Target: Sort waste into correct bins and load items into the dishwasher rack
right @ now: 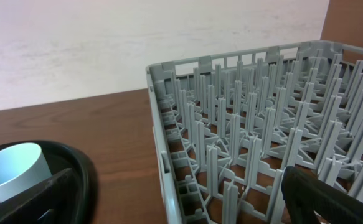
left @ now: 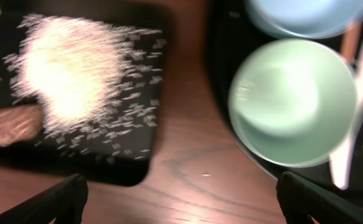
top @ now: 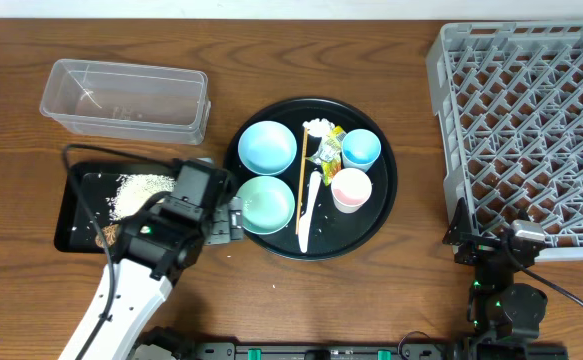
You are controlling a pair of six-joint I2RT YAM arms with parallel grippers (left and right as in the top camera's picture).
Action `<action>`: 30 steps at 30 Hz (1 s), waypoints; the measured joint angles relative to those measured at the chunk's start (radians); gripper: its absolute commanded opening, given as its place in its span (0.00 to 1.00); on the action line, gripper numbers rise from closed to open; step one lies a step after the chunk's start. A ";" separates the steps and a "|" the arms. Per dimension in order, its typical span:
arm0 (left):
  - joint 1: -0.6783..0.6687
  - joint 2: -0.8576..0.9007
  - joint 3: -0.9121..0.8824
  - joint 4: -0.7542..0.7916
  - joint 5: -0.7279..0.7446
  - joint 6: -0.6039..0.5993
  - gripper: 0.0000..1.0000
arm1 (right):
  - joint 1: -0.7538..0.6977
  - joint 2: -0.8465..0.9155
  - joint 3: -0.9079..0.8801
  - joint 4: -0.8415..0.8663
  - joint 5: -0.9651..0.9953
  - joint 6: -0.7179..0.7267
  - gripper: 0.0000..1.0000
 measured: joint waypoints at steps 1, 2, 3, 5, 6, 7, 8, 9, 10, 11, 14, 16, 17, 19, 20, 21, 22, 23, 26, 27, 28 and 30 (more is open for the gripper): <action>0.015 -0.005 0.000 -0.014 -0.011 -0.012 0.98 | 0.000 0.000 0.000 0.000 0.000 0.000 0.99; 0.026 -0.007 0.000 -0.028 -0.018 -0.019 0.98 | 0.000 0.000 0.000 0.000 0.000 0.000 0.99; 0.035 -0.008 0.000 -0.047 -0.025 -0.026 0.98 | 0.000 0.000 0.000 0.000 0.000 0.000 0.99; 0.050 -0.009 0.000 -0.092 -0.033 -0.038 0.98 | 0.000 0.000 0.000 0.000 0.000 0.000 0.99; 0.058 -0.009 0.000 -0.109 -0.034 -0.041 0.98 | 0.000 0.000 0.000 0.000 0.000 0.000 0.99; 0.064 -0.009 0.000 -0.119 -0.036 -0.044 0.98 | 0.000 0.000 0.000 0.000 0.000 0.000 0.99; 0.074 -0.009 0.000 -0.120 -0.037 -0.053 0.98 | 0.000 0.000 0.000 0.000 0.000 0.000 0.99; 0.082 -0.009 0.000 -0.117 -0.038 -0.064 0.98 | 0.000 0.000 0.000 0.000 0.000 0.000 0.99; 0.099 -0.010 0.000 -0.113 -0.037 -0.084 0.98 | 0.000 0.000 0.000 0.000 0.000 0.000 0.99; 0.119 -0.011 0.000 -0.108 -0.039 -0.105 0.98 | 0.000 0.000 0.000 0.000 0.000 0.000 0.99; 0.186 -0.024 0.000 -0.100 -0.044 -0.175 0.98 | 0.000 0.000 0.000 0.000 0.000 0.000 0.99; 0.227 -0.035 0.000 -0.100 -0.045 -0.212 0.98 | 0.000 0.000 0.000 0.000 0.000 0.000 0.99; 0.248 -0.040 0.000 -0.102 -0.045 -0.229 0.98 | 0.000 0.000 0.000 0.000 0.000 0.000 0.99; 0.289 -0.049 0.000 -0.113 -0.045 -0.254 0.98 | 0.000 0.000 0.000 0.000 0.000 0.000 0.99; 0.308 -0.052 0.000 -0.122 -0.048 -0.262 0.98 | 0.000 0.000 0.000 0.001 0.000 0.000 0.99; 0.322 -0.053 0.000 -0.130 -0.049 -0.270 0.98 | 0.000 0.000 0.000 0.003 0.000 0.000 0.99; 0.339 -0.053 0.000 -0.139 -0.051 -0.276 0.98 | 0.000 0.000 0.000 0.007 0.000 0.000 0.99; 0.355 -0.053 0.000 -0.145 -0.051 -0.279 0.98 | 0.000 0.000 0.000 0.009 0.000 0.000 0.99; 0.398 -0.053 0.000 -0.146 -0.051 -0.284 0.98 | 0.000 0.000 0.000 0.005 -0.006 0.014 0.99; 0.408 -0.053 0.000 -0.146 -0.051 -0.287 0.98 | 0.000 0.000 0.000 0.005 -0.020 0.043 0.99; 0.421 -0.053 0.000 -0.146 -0.051 -0.296 0.98 | 0.000 0.000 0.000 0.005 -0.056 0.092 0.99; 0.444 -0.053 0.000 -0.150 -0.051 -0.325 0.98 | 0.000 0.000 0.000 0.013 -0.169 0.231 0.99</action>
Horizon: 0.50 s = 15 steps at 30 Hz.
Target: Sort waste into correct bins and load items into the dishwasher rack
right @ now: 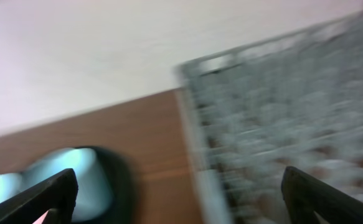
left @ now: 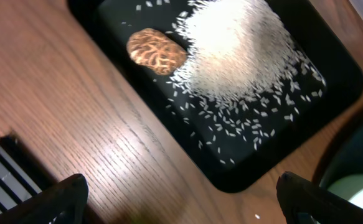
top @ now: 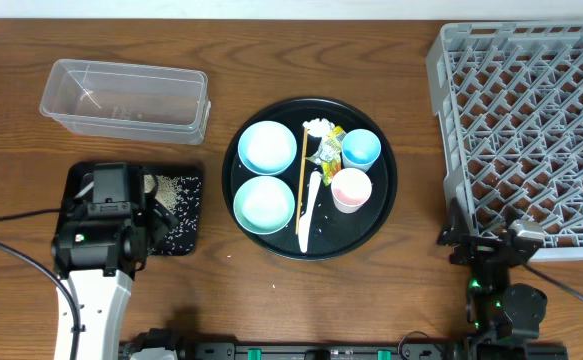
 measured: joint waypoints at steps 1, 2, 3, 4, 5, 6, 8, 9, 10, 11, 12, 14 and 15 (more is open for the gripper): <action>0.008 0.000 0.000 -0.002 0.000 -0.013 0.98 | 0.000 0.000 0.000 0.004 -0.056 0.063 0.99; 0.018 0.000 0.000 -0.005 0.000 -0.035 0.98 | 0.000 0.000 0.000 0.007 -0.122 0.129 0.99; 0.027 0.000 0.000 -0.007 0.000 -0.055 0.98 | 0.000 0.000 0.000 0.010 -0.208 0.212 0.99; 0.034 0.000 0.000 -0.008 0.000 -0.069 0.98 | 0.000 0.000 0.000 0.012 -0.280 0.280 0.99; 0.038 0.000 0.000 -0.010 0.000 -0.081 0.98 | 0.000 0.000 0.000 0.013 -0.327 0.325 0.99; 0.042 0.000 0.000 -0.013 0.000 -0.089 0.98 | 0.000 0.000 0.000 0.019 -0.378 0.370 0.99; 0.050 0.000 0.000 -0.022 0.000 -0.105 0.98 | 0.000 0.000 0.000 0.060 -0.470 0.437 0.99; 0.053 0.000 0.000 -0.023 0.000 -0.109 0.98 | 0.000 0.001 -0.001 0.093 -0.510 0.454 0.99; 0.055 0.000 0.000 -0.027 0.000 -0.112 0.98 | 0.000 0.000 -0.001 0.148 -0.554 0.474 0.99; 0.058 0.000 0.000 -0.028 0.000 -0.115 0.98 | 0.000 0.000 0.000 0.205 -0.594 0.488 0.99; 0.058 -0.001 0.000 -0.030 0.000 -0.116 0.98 | 0.000 -0.002 0.000 0.241 -0.622 0.498 0.99; 0.060 -0.001 0.000 -0.031 0.000 -0.120 0.98 | 0.000 -0.002 0.004 0.278 -0.678 0.515 0.99; 0.060 -0.001 0.000 -0.030 0.000 -0.121 0.98 | 0.000 -0.001 0.009 0.280 -0.698 0.521 0.99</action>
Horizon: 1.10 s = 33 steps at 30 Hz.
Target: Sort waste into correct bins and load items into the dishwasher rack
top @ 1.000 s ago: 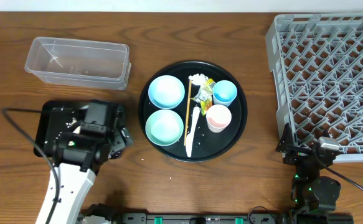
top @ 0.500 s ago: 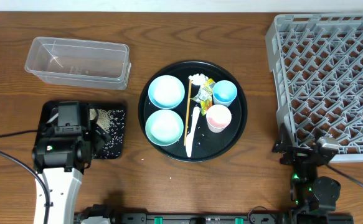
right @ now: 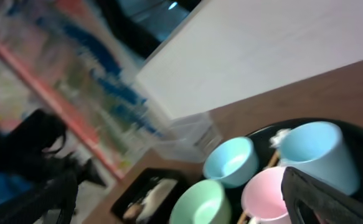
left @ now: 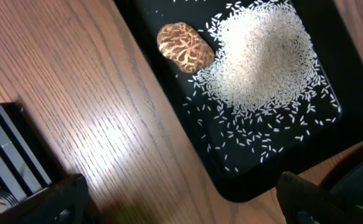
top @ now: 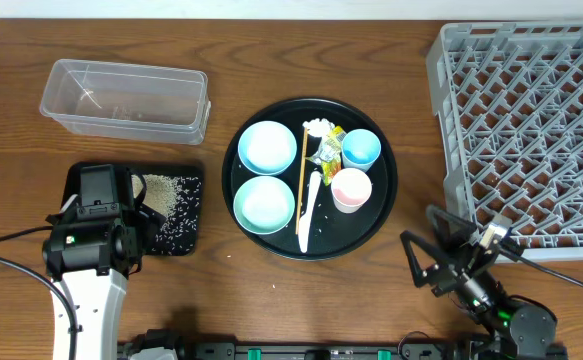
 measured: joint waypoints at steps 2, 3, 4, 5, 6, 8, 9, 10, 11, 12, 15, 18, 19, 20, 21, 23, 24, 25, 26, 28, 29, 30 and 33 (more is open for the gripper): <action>0.000 0.000 0.000 -0.001 0.000 -0.004 0.98 | 0.000 0.000 0.015 -0.006 -0.027 0.008 0.99; 0.000 0.000 0.000 -0.003 0.000 -0.007 0.98 | 0.000 0.002 0.031 -0.014 -0.034 0.010 0.99; 0.000 0.000 0.000 -0.003 0.000 -0.009 0.98 | 0.000 0.004 0.049 -0.032 -0.040 0.010 0.99; 0.000 0.000 0.000 -0.003 0.000 -0.010 0.98 | 0.000 0.011 0.079 -0.059 -0.040 0.007 0.99; 0.000 0.000 0.000 -0.003 0.000 -0.010 0.98 | 0.000 0.022 0.116 -0.093 -0.040 0.003 0.99; 0.000 0.000 0.000 -0.003 0.000 -0.010 0.98 | 0.000 0.056 0.189 -0.143 -0.037 -0.020 1.00; 0.000 0.000 0.000 -0.003 0.000 -0.010 0.98 | 0.000 0.083 0.243 -0.192 -0.035 -0.048 0.99; 0.000 0.000 0.000 -0.004 0.000 -0.010 0.98 | 0.000 0.118 0.296 -0.227 -0.034 -0.074 0.99; 0.000 0.000 0.000 -0.003 0.000 -0.010 0.98 | 0.000 0.162 0.360 -0.267 -0.031 -0.103 0.99; 0.000 0.000 0.000 -0.003 0.000 -0.010 0.98 | 0.000 0.192 0.401 -0.294 -0.031 -0.130 0.99; 0.000 -0.001 0.000 -0.003 0.000 -0.010 0.98 | 0.000 0.324 0.556 -0.403 -0.027 -0.213 0.99; 0.000 -0.001 0.000 -0.001 -0.001 -0.010 0.98 | 0.009 0.484 0.721 -0.518 -0.023 -0.305 0.99; 0.000 -0.001 0.000 0.001 -0.003 -0.010 0.98 | 0.017 0.535 0.771 -0.555 -0.018 -0.339 0.99; 0.000 -0.001 0.000 0.004 -0.003 -0.010 0.98 | 0.033 0.590 0.826 -0.597 -0.011 -0.371 0.99; 0.000 -0.001 0.000 0.006 -0.004 -0.010 0.98 | 0.053 0.642 0.879 -0.639 0.002 -0.401 0.99; 0.000 -0.001 0.000 0.008 -0.005 -0.010 0.98 | 0.108 0.722 0.967 -0.715 0.040 -0.453 0.99; 0.000 -0.001 0.000 0.009 -0.005 -0.010 0.98 | 0.148 0.766 1.013 -0.758 0.077 -0.478 0.99; 0.000 -0.001 0.000 0.009 -0.006 -0.010 0.98 | 0.184 0.798 1.048 -0.780 0.108 -0.498 0.99; 0.000 -0.001 0.000 0.009 -0.007 -0.010 0.98 | 0.241 0.845 1.095 -0.817 0.163 -0.523 0.99; 0.000 -0.001 0.000 0.008 -0.008 -0.010 0.98 | 0.358 0.923 1.167 -0.863 0.268 -0.553 0.99; 0.000 -0.001 0.000 0.008 -0.012 -0.010 0.98 | 0.419 0.963 1.199 -0.880 0.318 -0.564 0.99; 0.000 -0.001 0.000 0.004 -0.024 -0.010 0.98 | 0.473 1.003 1.230 -0.898 0.366 -0.574 0.99; 0.000 -0.001 0.000 -0.006 -0.052 -0.010 0.98 | 0.609 1.131 1.311 -0.949 0.505 -0.590 0.99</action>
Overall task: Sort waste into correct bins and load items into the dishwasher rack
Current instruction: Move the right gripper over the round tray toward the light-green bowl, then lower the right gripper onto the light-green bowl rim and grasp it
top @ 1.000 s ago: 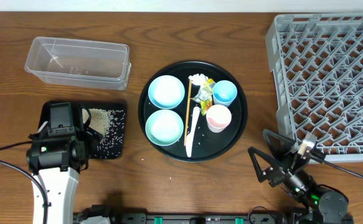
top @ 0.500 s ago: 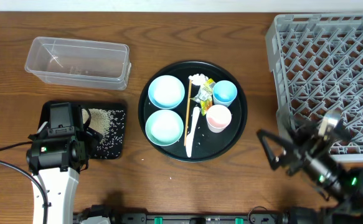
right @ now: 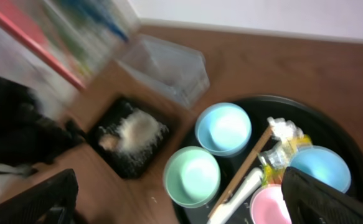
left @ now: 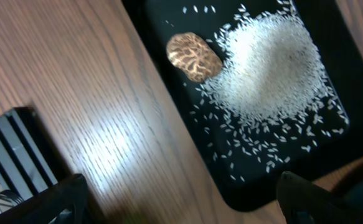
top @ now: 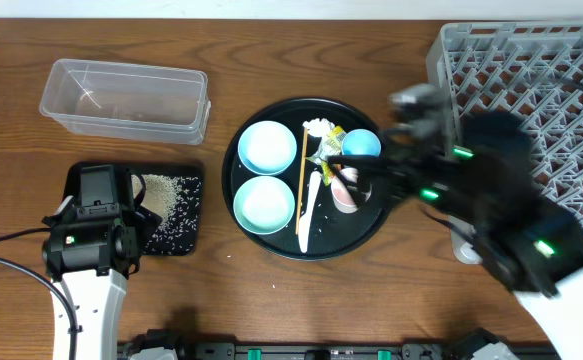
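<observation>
The round black tray [top: 381, 225] carries a blue bowl [top: 267, 146], a green bowl [top: 264, 203], a chopstick [top: 303, 165], a white spoon [top: 308, 210], a yellow wrapper [top: 328, 145], a blue cup [top: 361, 145] and a pink cup [right: 271, 205]. My right gripper [right: 181, 202] hangs open and empty above that tray's right side, blurred in the overhead view. My left gripper [left: 181, 205] is open and empty over the small black tray [left: 330, 143], which holds rice [left: 268, 68] and a mushroom [left: 193, 57].
The grey dishwasher rack [top: 531, 60] fills the right side, its front part hidden by my right arm. A clear plastic bin [top: 124, 100] stands at the back left. Bare wood lies between the two trays.
My right arm was low at the table's front right corner by the rack; now it is over the round tray's right side, looking down at the dishes. The left arm has barely shifted.
At first my left gripper was between the two trays beside the green bowl, and the right arm rested before the rack. Then the left was back over the small tray's left side. The right wrist turned toward the dishes and now hangs above them, both grippers empty throughout.
</observation>
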You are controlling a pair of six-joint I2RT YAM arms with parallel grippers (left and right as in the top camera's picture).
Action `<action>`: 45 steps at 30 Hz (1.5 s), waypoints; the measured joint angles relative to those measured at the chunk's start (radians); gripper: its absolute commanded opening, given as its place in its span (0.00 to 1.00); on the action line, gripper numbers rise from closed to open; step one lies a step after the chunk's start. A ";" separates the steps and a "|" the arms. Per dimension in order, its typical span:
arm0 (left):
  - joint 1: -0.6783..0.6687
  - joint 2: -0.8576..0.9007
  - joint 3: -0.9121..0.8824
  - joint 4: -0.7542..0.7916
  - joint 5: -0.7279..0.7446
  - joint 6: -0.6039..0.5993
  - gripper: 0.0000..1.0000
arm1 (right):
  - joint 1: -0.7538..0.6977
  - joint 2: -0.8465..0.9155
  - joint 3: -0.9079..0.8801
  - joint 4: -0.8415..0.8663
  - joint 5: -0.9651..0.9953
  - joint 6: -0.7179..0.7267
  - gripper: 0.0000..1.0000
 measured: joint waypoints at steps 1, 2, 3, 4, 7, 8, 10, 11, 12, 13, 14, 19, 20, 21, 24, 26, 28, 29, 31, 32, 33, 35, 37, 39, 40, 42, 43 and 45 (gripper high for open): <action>0.000 0.000 0.000 -0.002 -0.006 0.000 0.98 | 0.042 0.055 0.030 -0.012 0.046 -0.005 0.99; 0.000 0.000 0.000 -0.002 -0.011 0.000 0.98 | 0.070 0.097 0.055 -0.024 0.075 -0.007 0.99; 0.000 0.000 0.000 -0.005 -0.015 0.000 0.98 | 0.103 0.153 0.085 -0.037 0.105 -0.009 0.99; 0.000 0.000 0.000 -0.006 -0.018 0.000 0.98 | 0.126 0.204 0.115 -0.054 0.128 -0.010 0.99; 0.000 0.000 0.000 -0.026 -0.027 0.000 0.98 | 0.172 0.356 0.208 -0.113 0.174 -0.007 0.99; 0.000 0.000 0.000 -0.032 -0.029 0.000 0.98 | 0.175 0.394 0.235 -0.140 0.183 -0.005 0.99; 0.000 0.000 0.000 -0.040 -0.031 0.000 0.98 | 0.183 0.485 0.299 -0.194 0.201 0.010 0.99; 0.000 0.000 0.000 -0.040 -0.031 0.000 0.98 | 0.183 0.517 0.319 -0.212 0.205 0.016 0.99; 0.000 0.000 0.000 -0.041 -0.031 0.000 0.98 | 0.190 0.558 0.348 -0.239 0.216 0.022 0.99; 0.000 0.000 0.000 -0.041 -0.031 0.000 0.98 | 0.194 0.587 0.363 -0.254 0.223 0.024 0.99; 0.000 0.000 0.000 -0.041 -0.033 0.000 0.98 | 0.203 0.617 0.376 -0.269 0.231 0.027 0.99; 0.000 0.000 0.000 -0.041 -0.033 0.000 0.98 | 0.266 0.726 0.394 -0.345 0.297 0.035 0.99; 0.000 0.000 0.000 -0.042 -0.033 0.000 0.98 | 0.277 0.742 0.394 -0.354 0.310 0.037 0.99; 0.000 0.000 0.000 -0.042 -0.033 0.000 0.98 | 0.289 0.756 0.394 -0.359 0.322 0.039 0.99; 0.000 0.000 0.000 -0.042 -0.033 0.000 0.98 | 0.318 0.798 0.394 -0.362 0.343 0.045 0.99; 0.000 0.000 0.000 -0.042 -0.033 0.000 0.98 | 0.327 0.816 0.394 -0.362 0.350 0.045 0.99; 0.000 0.000 0.000 -0.042 -0.033 0.000 0.98 | 0.335 0.837 0.394 -0.357 0.353 0.046 0.99; 0.000 0.000 0.000 -0.041 -0.033 0.000 0.98 | 0.338 0.848 0.394 -0.352 0.353 0.045 0.99; 0.000 0.000 0.000 -0.041 -0.033 0.000 0.98 | 0.346 0.861 0.394 -0.346 0.358 0.043 0.99; 0.000 0.000 0.000 -0.042 -0.033 0.000 0.98 | 0.352 0.867 0.394 -0.341 0.367 0.041 0.99; 0.000 0.000 0.000 -0.042 -0.033 0.000 0.98 | 0.358 0.871 0.394 -0.335 0.377 0.041 0.99; 0.000 0.000 0.000 -0.042 -0.033 0.000 0.98 | 0.365 0.878 0.394 -0.332 0.399 0.041 0.99; 0.000 0.000 0.000 -0.042 -0.033 0.000 0.98 | 0.369 0.892 0.394 -0.331 0.423 0.047 0.99; 0.000 0.000 0.000 -0.042 -0.033 0.000 0.98 | 0.368 0.913 0.394 -0.327 0.440 0.065 0.97; 0.000 0.000 0.000 -0.042 -0.033 0.000 0.98 | 0.364 0.925 0.394 -0.323 0.443 0.073 0.97; 0.000 0.000 0.000 -0.042 -0.033 0.000 0.98 | 0.355 0.956 0.394 -0.310 0.440 0.089 0.96; 0.000 0.000 0.000 -0.042 -0.033 0.000 0.98 | 0.350 0.971 0.394 -0.302 0.438 0.095 0.95; 0.000 0.000 0.000 -0.042 -0.033 0.000 0.98 | 0.338 0.995 0.394 -0.289 0.434 0.101 0.93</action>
